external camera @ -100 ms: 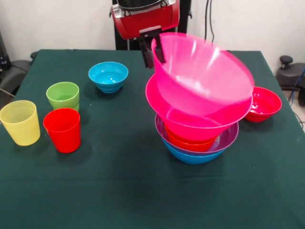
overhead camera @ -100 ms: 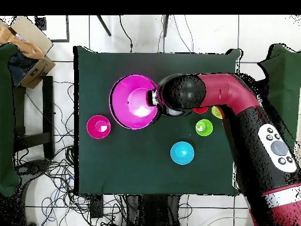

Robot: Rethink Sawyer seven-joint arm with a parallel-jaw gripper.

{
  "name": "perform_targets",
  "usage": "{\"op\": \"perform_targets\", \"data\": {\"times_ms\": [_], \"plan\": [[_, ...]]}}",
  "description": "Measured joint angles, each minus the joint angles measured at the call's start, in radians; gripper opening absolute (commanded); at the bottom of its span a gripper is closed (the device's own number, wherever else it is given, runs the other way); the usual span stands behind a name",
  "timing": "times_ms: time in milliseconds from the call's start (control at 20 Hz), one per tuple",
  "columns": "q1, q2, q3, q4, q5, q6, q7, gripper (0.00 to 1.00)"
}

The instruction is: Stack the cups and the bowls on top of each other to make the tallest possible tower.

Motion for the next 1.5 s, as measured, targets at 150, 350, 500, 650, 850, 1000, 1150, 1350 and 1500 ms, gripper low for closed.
{"op": "perform_targets", "data": {"times_ms": [150,350,500,650,850,1000,1150,1350,1500], "plan": [[0.001,0.0,0.0,0.0,0.0,0.0,0.0,1.0],[0.002,0.0,0.0,0.0,0.0,0.0,0.0,1.0],[0.002,0.0,0.0,0.0,0.0,0.0,0.0,1.0],[0.002,0.0,0.0,0.0,0.0,0.0,0.0,1.0],[0.011,-0.001,-0.004,-0.009,-0.002,0.014,0.0,1.0],[0.03,-0.01,-0.011,-0.034,-0.013,0.07,0.0,1.0],[0.057,-0.044,-0.011,-0.099,-0.043,0.239,-0.006,1.0],[0.073,-0.089,-0.006,-0.171,-0.072,0.434,-0.031,1.0],[0.071,-0.14,0.006,-0.24,-0.1,0.609,-0.086,1.0]]}}
